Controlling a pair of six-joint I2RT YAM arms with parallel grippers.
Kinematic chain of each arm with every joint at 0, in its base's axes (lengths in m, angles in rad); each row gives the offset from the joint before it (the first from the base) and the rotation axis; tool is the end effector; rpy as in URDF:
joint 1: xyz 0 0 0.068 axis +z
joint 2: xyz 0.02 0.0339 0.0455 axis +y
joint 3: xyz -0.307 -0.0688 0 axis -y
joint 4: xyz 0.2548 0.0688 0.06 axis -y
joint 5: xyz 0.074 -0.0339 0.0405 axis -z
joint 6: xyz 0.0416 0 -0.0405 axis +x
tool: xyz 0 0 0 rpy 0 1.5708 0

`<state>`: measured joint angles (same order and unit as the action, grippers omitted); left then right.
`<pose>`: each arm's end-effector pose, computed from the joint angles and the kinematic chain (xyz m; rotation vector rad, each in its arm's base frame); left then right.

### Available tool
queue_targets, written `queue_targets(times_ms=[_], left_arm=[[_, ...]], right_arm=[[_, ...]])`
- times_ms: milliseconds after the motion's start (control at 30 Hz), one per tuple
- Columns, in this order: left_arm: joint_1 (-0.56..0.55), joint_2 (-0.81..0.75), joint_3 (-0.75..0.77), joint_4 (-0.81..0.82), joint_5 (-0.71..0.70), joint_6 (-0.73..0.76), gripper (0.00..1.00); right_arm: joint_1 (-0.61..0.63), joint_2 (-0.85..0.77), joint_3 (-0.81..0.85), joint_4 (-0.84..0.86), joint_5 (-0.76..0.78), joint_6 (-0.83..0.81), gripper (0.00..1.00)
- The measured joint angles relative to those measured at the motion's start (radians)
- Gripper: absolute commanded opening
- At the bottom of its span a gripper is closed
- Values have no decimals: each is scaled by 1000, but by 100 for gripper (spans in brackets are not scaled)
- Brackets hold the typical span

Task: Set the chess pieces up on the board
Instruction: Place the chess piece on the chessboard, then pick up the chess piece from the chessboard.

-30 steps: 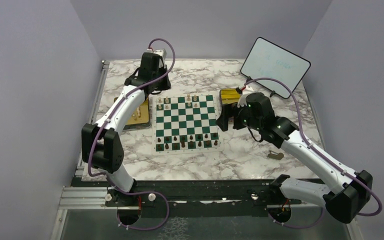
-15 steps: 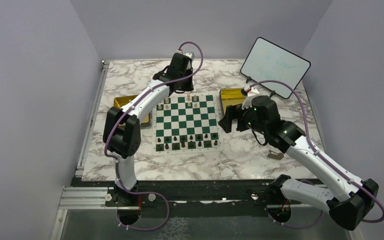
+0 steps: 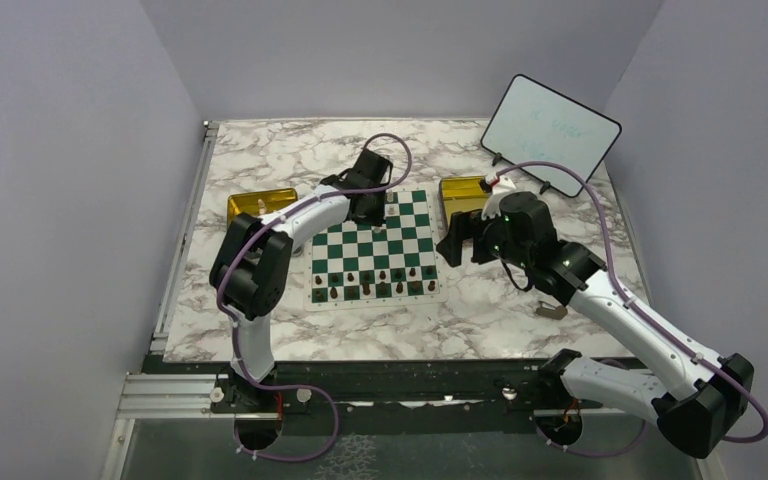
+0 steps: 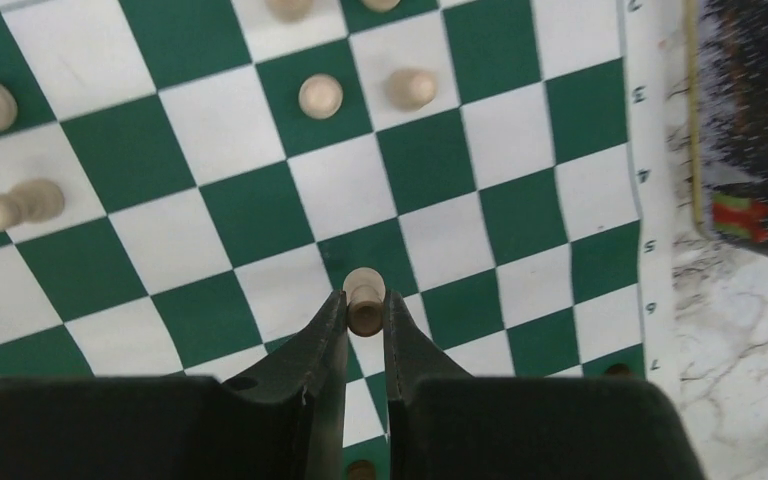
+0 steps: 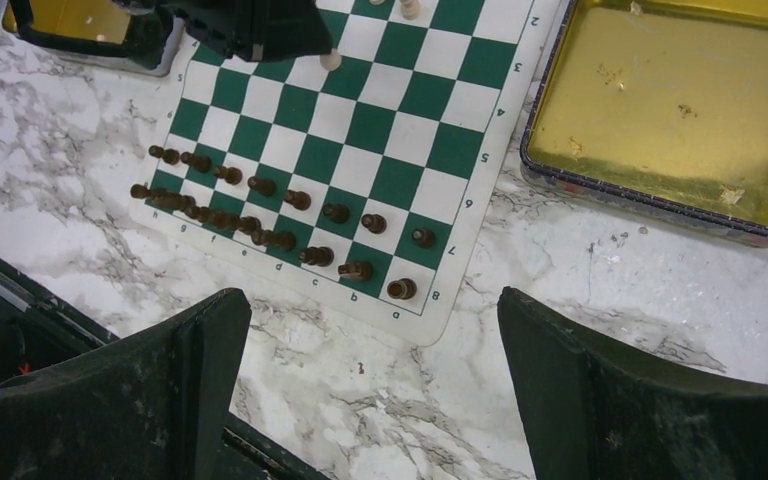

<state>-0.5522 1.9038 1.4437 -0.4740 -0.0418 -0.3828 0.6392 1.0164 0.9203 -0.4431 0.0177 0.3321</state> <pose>0.3789 -0.2314 0.2513 0.1971 2.5277 -0.3292 0.1746 0.1288 0.3504 -0.3198 2.1370 0.5550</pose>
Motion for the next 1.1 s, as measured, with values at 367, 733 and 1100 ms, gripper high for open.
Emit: queue_targets(times_ms=[367, 733, 1100], left_arm=[[-13, -2, -116, 77, -8, -22, 29], [-15, -14, -129, 107, -13, -27, 51], [145, -246, -118, 69, 110, -1, 54]], right_arm=[[0, 37, 0, 2, 6, 31, 100], [0, 49, 0, 18, 18, 34, 86], [0, 289, 34, 159, -98, 85, 57]])
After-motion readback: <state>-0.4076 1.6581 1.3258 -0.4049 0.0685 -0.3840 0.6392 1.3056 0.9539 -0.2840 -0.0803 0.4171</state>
